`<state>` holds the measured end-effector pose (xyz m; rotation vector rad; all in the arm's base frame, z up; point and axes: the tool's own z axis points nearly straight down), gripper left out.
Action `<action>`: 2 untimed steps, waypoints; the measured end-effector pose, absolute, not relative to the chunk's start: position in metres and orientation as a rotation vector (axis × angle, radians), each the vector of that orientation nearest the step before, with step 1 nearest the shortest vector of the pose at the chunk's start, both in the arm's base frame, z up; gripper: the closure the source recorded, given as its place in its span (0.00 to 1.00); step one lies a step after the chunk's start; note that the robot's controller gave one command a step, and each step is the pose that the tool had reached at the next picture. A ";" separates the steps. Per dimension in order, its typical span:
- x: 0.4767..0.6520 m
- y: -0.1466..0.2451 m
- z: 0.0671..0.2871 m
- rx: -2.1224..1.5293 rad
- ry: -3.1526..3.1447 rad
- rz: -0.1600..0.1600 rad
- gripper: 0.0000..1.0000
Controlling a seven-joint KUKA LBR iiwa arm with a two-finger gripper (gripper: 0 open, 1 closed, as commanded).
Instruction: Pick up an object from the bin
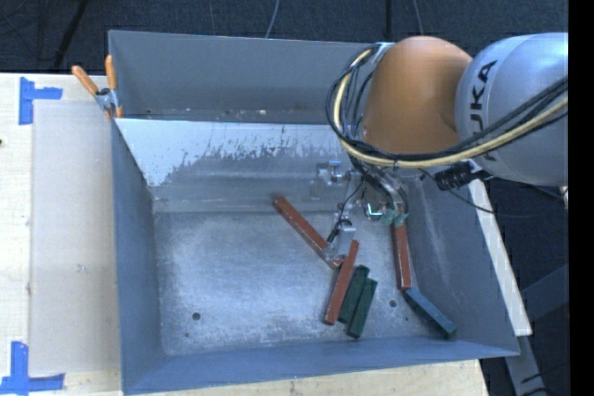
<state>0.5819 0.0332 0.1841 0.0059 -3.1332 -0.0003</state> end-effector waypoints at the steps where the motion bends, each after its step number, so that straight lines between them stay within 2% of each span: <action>1: 0.611 0.031 0.067 -0.558 -3.088 0.001 0.00; 2: 0.611 0.031 0.067 -0.556 -3.092 0.000 0.00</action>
Offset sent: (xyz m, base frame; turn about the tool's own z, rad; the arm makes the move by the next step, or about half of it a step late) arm 0.0298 -0.0024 -0.1141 0.3607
